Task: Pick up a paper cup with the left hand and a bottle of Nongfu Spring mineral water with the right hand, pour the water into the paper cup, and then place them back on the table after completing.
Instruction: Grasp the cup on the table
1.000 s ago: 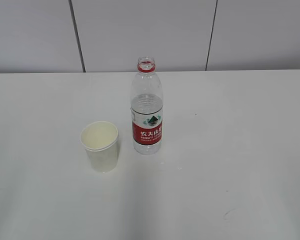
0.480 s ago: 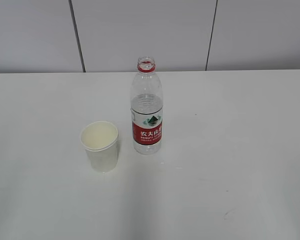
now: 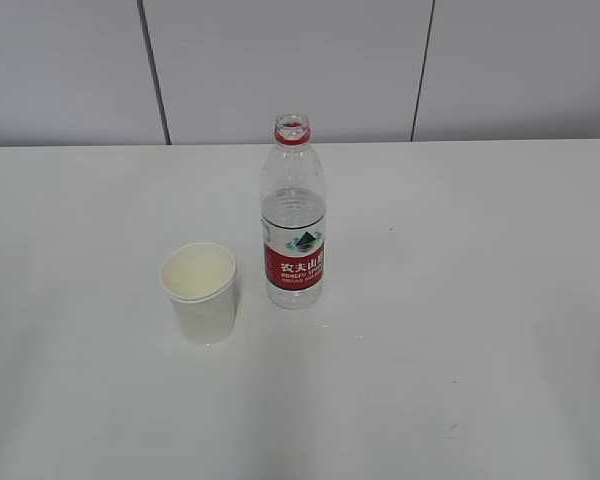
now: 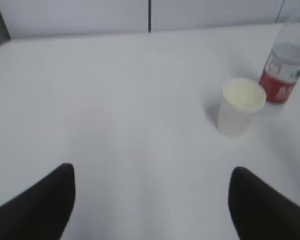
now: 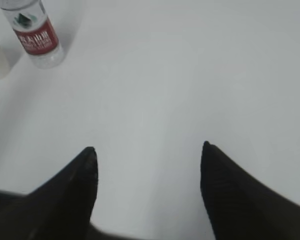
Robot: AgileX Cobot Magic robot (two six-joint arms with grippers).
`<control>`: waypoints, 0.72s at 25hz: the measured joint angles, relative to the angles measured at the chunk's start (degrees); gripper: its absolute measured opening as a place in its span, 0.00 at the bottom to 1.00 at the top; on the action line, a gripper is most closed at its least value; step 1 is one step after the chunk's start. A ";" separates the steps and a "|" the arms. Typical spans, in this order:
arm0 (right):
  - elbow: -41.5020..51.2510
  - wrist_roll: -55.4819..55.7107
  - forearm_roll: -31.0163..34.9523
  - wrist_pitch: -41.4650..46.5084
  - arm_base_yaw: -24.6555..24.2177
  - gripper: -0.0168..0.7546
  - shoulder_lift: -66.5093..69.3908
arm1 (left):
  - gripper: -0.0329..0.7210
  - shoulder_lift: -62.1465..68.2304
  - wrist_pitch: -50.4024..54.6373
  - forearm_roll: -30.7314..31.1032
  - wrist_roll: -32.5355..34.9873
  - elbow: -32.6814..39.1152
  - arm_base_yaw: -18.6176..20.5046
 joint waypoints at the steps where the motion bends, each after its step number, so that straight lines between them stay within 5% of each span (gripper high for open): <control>1: -0.12 -3.43 1.68 -5.10 0.08 0.65 1.56 | 0.80 0.16 -5.13 -0.57 0.80 0.00 0.00; 9: 2.10 -37.50 30.42 -40.56 3.75 0.65 25.46 | 0.78 15.59 -42.30 -6.61 3.59 10.13 0.00; 16: -0.93 -91.32 82.53 -47.42 6.56 0.65 50.16 | 0.78 36.86 -64.00 -8.53 3.85 11.56 -1.50; 18: -1.80 -99.71 89.40 -47.42 6.60 0.65 55.70 | 0.78 43.93 -68.61 -7.94 3.85 11.56 -4.77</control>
